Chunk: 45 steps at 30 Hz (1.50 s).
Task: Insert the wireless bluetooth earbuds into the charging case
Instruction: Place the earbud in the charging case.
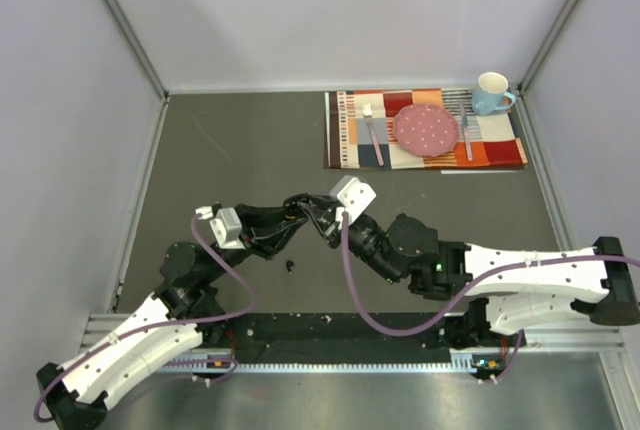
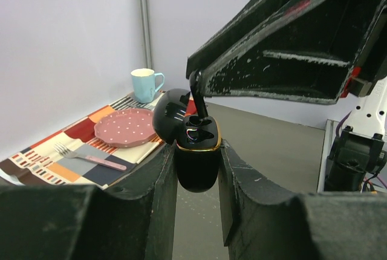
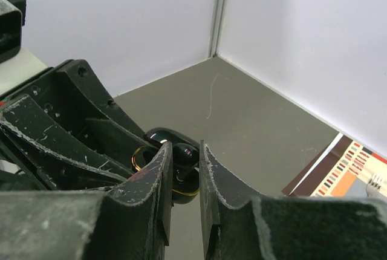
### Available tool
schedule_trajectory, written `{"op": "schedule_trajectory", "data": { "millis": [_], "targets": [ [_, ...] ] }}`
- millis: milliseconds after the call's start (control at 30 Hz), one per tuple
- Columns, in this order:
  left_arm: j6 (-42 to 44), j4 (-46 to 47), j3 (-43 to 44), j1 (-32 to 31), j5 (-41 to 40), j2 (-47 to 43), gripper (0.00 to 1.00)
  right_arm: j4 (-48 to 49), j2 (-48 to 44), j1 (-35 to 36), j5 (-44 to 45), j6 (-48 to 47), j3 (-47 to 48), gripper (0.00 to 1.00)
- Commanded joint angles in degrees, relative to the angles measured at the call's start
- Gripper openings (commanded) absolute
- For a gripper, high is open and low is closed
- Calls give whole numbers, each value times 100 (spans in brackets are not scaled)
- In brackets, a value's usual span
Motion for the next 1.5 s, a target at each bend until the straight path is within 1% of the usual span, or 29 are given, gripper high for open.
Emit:
{"op": "schedule_trajectory", "data": {
  "millis": [0, 367, 667, 867, 1067, 1400, 1467],
  "targets": [
    [-58, 380, 5, -18, 64, -6, 0, 181, 97, 89, -45, -13, 20, 0],
    [-75, 354, -4, -18, 29, -103, 0, 251, 124, 89, 174, -285, -24, 0],
    [-67, 362, -21, -18, 29, -94, 0, 198, 115, 89, 192, -532, -42, 0],
    [-75, 450, -39, -9, -85, -129, 0, -117, 133, 89, -114, -435, -15, 0],
    [-31, 556, -56, -9, -313, -164, 0, -540, 150, 89, -423, -102, 73, 0],
    [-5, 784, -135, -9, -656, -235, 0, -900, 115, 98, -450, -4, 143, 0],
    [4, 784, -144, -9, -665, -252, 0, -936, 132, 89, -441, 4, 169, 1]
  ]
}}
